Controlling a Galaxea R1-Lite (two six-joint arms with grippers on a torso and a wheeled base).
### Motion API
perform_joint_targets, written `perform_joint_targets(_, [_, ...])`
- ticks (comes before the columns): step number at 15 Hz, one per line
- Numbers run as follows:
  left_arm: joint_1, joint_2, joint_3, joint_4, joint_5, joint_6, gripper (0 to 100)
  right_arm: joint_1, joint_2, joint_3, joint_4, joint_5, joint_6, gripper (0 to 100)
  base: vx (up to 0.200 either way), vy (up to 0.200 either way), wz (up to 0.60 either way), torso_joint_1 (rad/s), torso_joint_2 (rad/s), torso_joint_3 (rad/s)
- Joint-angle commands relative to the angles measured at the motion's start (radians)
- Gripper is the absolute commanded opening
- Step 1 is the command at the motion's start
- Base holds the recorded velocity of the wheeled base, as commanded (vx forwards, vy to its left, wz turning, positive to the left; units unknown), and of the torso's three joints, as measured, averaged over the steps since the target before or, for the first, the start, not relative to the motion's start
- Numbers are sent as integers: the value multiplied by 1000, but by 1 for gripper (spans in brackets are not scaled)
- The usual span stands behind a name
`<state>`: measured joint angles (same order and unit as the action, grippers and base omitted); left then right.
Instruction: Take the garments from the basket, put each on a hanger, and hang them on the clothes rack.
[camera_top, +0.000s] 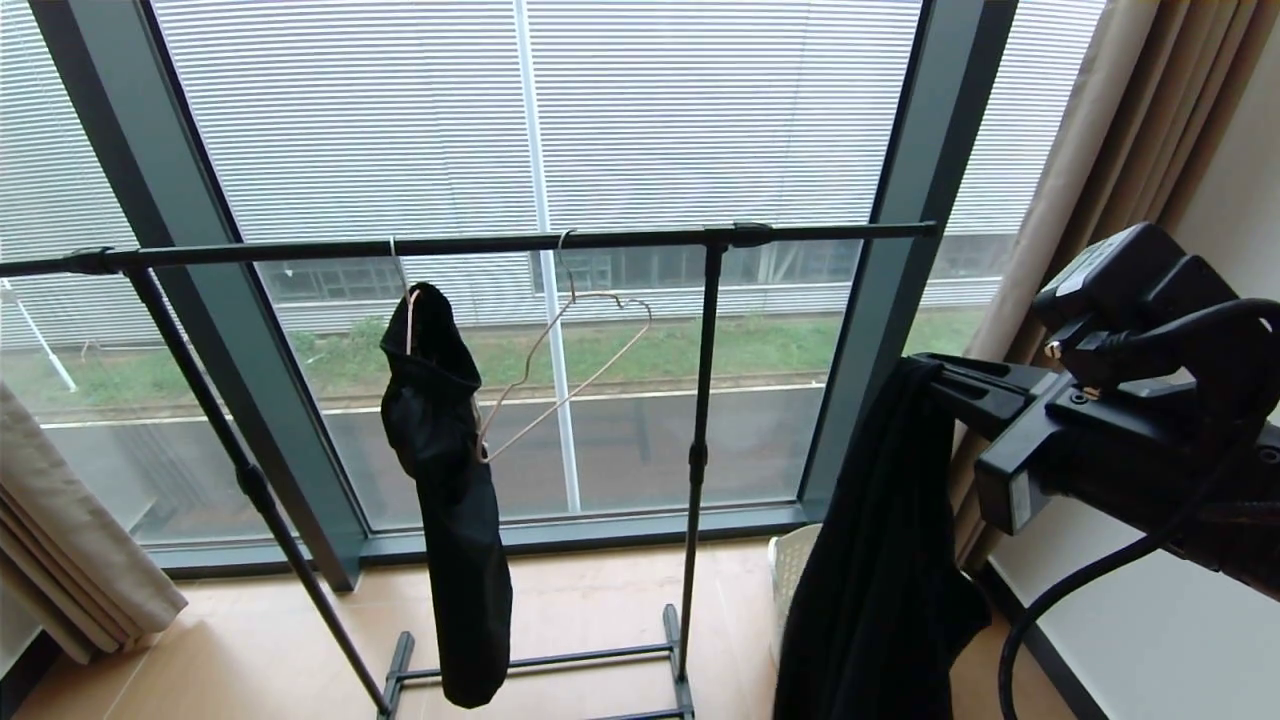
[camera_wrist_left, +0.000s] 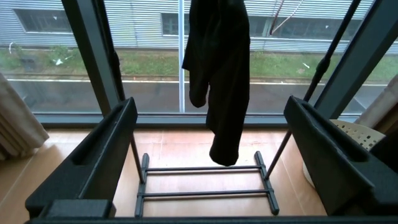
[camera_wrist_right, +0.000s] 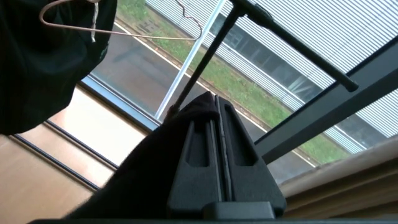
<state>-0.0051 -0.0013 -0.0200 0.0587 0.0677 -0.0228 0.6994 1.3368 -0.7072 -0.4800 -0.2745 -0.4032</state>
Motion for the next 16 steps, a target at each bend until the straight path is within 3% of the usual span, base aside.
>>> perform_joint_targets(1, [1, 1, 0, 0, 0, 0, 100, 0, 1, 0, 0, 0, 0, 0, -200, 0, 0, 12, 2, 2])
perform_joint_targets(3, [1, 1, 0, 0, 1, 0, 100, 0, 1, 0, 0, 0, 0, 0, -200, 0, 0, 7, 7, -2])
perform_joint_targets(13, [1, 1, 0, 1, -2, 4, 100, 2, 24, 9, -3, 3, 0, 0, 0, 0, 0, 0, 0, 0])
perform_joint_targets(16, [-4, 56, -18, 23, -5, 70, 100, 58, 51, -28, 47, -43, 32, 0, 0, 0, 0, 0, 0, 0])
